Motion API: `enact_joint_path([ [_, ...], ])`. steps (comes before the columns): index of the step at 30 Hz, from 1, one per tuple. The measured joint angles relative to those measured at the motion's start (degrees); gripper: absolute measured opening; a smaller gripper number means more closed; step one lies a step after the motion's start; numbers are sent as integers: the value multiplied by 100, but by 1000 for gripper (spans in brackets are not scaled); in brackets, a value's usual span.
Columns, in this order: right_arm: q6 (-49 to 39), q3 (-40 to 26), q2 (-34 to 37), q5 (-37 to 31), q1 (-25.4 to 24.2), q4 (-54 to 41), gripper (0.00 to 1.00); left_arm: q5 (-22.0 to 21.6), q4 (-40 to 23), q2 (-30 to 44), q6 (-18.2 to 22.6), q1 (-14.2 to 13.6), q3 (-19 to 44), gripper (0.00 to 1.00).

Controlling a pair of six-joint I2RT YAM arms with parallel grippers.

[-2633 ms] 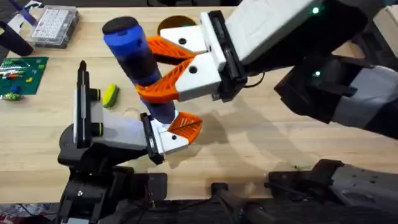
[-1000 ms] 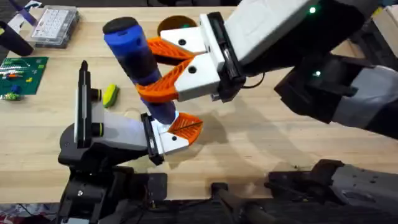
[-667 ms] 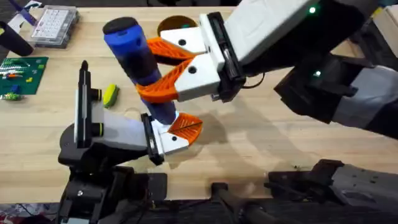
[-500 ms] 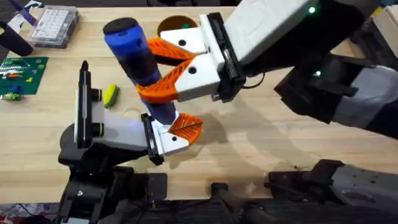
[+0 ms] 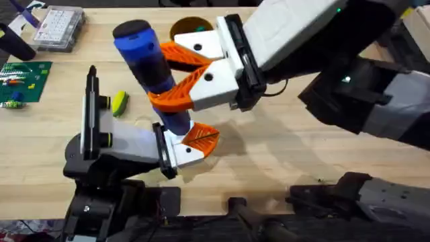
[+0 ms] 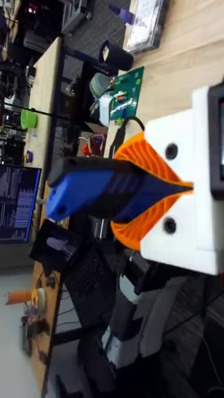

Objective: Pick up the gripper from the table and insert it into the empty holder that is missing its gripper. Then pick up a screw, insert it into the mounting hole, and use the screwdriver to tighten it. Finally, clean up the table by picking up the vegetable and placing it into the bucket.

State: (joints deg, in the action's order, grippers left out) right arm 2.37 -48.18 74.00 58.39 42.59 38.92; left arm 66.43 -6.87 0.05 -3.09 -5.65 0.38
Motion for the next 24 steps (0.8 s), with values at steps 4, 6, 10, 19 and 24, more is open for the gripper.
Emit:
enact_joint_path([
  [4,0,0,0,-2,0,0,27,2,0,0,0,0,0,16],
  [6,-5,0,0,1,0,0,27,2,0,0,0,0,0,16],
  [10,-164,-5,0,182,0,4,27,2,0,0,0,0,0,16],
  [19,-473,-20,-2,451,50,7,27,24,0,0,34,-7,0,16],
  [24,-441,-20,-7,510,52,6,27,22,0,2,44,-11,-2,16],
])
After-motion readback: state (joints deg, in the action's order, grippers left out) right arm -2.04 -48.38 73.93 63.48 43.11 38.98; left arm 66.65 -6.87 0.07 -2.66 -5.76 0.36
